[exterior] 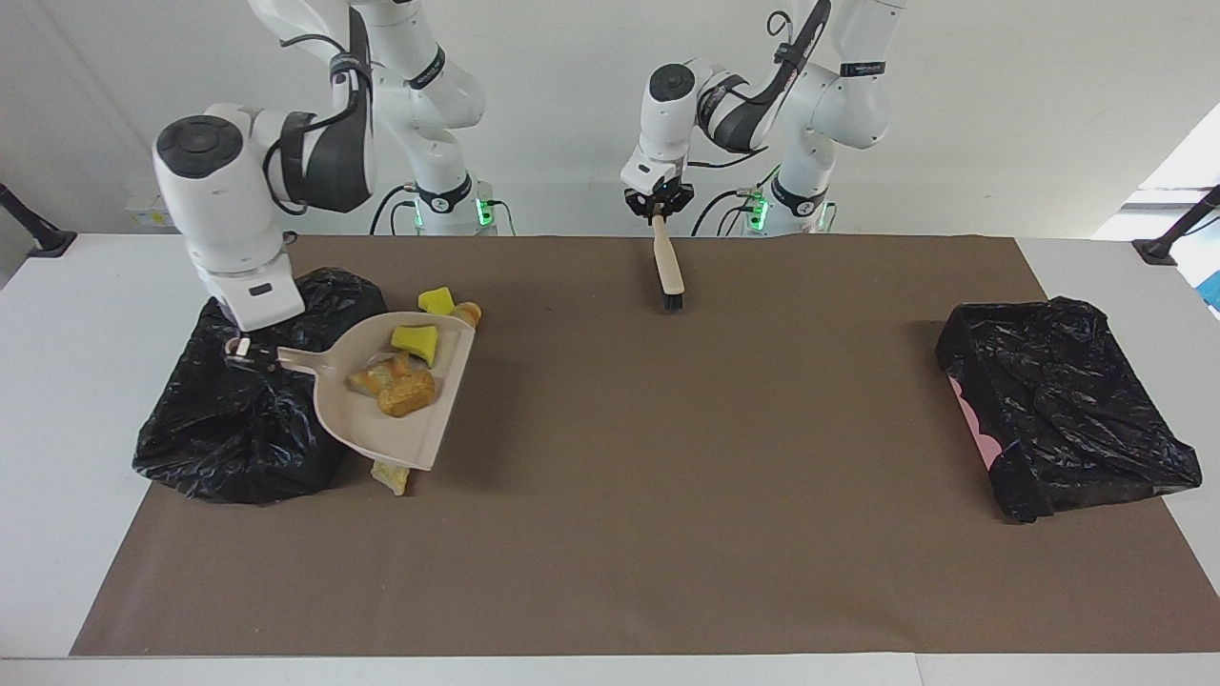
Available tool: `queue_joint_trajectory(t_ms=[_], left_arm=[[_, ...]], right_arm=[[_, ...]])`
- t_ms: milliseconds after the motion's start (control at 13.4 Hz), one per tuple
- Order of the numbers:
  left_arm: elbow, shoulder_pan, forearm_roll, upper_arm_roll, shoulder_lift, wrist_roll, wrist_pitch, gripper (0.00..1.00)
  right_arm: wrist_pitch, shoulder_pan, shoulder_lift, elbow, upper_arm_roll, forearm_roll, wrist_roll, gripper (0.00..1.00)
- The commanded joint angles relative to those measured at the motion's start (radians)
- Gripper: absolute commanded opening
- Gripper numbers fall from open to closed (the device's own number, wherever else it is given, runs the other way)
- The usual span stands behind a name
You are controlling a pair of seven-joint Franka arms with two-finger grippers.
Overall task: Sweep and dump trash in bin
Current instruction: 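Carry the loaded dustpan to the nearby black bag with the right gripper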
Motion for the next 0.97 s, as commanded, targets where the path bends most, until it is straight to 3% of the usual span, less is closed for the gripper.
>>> queue_joint_trajectory(t_ms=[0,374,598,747,897], left_arm=[[-0.020,-0.033,0.005,0.015,-0.005,-0.020,0.032,0.00],[-0.007,-0.031,0.002,0.016,0.107,-0.013,0.090,0.01],[0.010,-0.017,0.004,0.021,0.116,-0.002,0.072,0.48],[0.032,0.015,0.002,0.023,0.115,0.000,0.054,0.86],[0.093,0.076,0.004,0.023,0.113,0.058,-0.058,0.96]], right_arm=[[0.000,-0.124,-0.016,-0.002,0.012,-0.070,-0.082,0.00],[0.114,-0.286,-0.088,-0.104,0.010,-0.255,-0.112,0.00],[0.163,-0.280,-0.142,-0.195,0.012,-0.423,0.043,0.00],[0.160,-0.249,-0.169,-0.244,0.018,-0.511,0.091,0.00],[0.111,-0.186,-0.195,-0.274,0.018,-0.611,0.173,0.00]])
